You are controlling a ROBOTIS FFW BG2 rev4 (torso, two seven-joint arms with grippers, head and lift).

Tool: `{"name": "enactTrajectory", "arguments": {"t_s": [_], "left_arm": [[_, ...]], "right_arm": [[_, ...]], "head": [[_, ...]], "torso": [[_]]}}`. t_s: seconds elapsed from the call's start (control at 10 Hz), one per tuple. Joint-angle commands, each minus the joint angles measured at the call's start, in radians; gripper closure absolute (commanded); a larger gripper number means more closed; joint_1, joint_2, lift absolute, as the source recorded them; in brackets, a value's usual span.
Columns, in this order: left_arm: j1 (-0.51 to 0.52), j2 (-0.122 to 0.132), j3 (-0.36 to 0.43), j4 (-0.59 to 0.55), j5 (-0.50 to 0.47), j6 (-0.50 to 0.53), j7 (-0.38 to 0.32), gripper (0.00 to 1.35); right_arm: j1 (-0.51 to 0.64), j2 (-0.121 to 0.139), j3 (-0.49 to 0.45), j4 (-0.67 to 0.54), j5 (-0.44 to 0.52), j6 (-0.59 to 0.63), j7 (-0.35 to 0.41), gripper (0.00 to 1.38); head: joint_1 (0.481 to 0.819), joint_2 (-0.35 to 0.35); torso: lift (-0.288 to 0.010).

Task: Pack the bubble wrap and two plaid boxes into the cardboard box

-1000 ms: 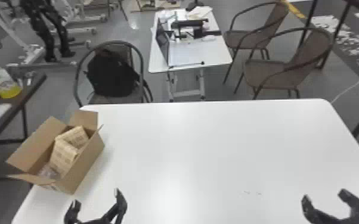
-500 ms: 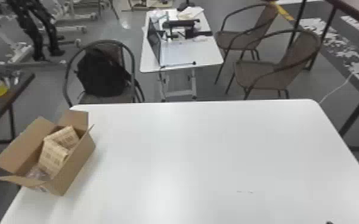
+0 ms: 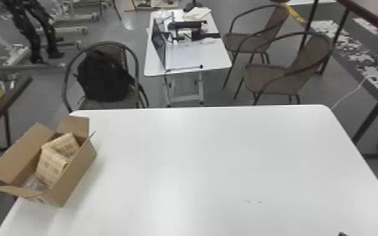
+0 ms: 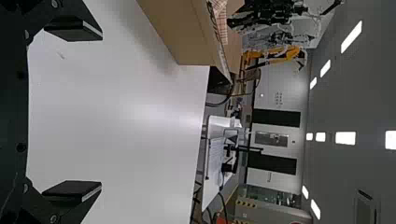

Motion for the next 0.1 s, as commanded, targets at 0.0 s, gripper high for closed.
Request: {"name": "enactTrajectory", "arguments": {"t_s": [0.0], "left_arm": [[-0.002,0.003,0.0,0.0,0.0,0.002,0.0,0.17]], "right_arm": [[0.002,0.002,0.002,-0.005,0.001,0.006,0.0,0.25]], "head": [[0.695,0.098]], "torso": [[-0.014]]}}
